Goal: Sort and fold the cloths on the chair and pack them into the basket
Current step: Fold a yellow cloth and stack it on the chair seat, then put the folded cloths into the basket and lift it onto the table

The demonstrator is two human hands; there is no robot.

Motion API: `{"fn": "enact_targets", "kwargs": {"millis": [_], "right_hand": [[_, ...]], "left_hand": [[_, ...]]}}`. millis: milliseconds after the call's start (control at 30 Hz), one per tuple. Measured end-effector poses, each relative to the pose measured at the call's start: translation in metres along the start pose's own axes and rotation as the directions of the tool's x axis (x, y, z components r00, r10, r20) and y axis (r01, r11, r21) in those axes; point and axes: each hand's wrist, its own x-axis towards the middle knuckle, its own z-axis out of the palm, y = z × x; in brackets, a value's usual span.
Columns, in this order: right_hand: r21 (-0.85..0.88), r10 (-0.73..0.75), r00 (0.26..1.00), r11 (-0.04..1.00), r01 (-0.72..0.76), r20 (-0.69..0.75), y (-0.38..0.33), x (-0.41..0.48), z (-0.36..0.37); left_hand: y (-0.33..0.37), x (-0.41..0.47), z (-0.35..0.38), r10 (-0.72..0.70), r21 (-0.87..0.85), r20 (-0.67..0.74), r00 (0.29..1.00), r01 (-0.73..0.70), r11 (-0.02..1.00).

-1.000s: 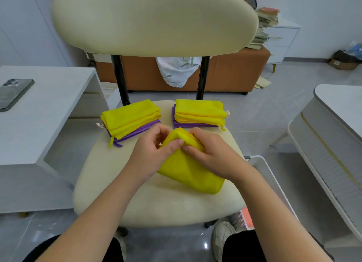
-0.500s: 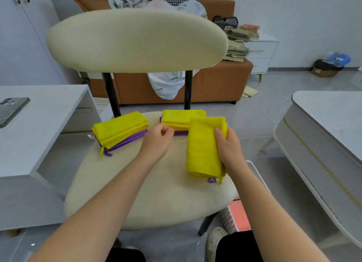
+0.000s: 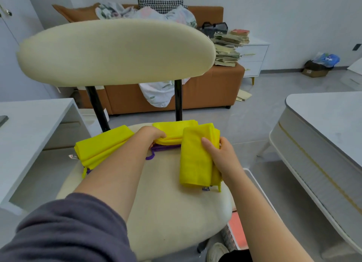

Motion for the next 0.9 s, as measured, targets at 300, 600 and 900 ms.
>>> {"fn": "enact_targets", "kwargs": {"millis": [300,600,900], "right_hand": [[-0.034,-0.035,0.999,0.999,0.036,0.024,0.007,-0.010,0.001],[0.103,-0.026,0.998,0.994,0.032,-0.064,0.007,-0.019,-0.035],[0.534,0.167,0.948,0.845,0.003,-0.270,0.056,-0.006,-0.146]], "left_hand": [[-0.005,0.013,0.006,0.010,-0.096,0.019,1.000,-0.009,0.995],[0.001,0.009,0.024,0.316,-0.558,-0.298,0.901,-0.433,0.708],[0.059,-0.038,0.081,0.529,-0.728,-0.281,0.801,-0.537,0.426]]}}
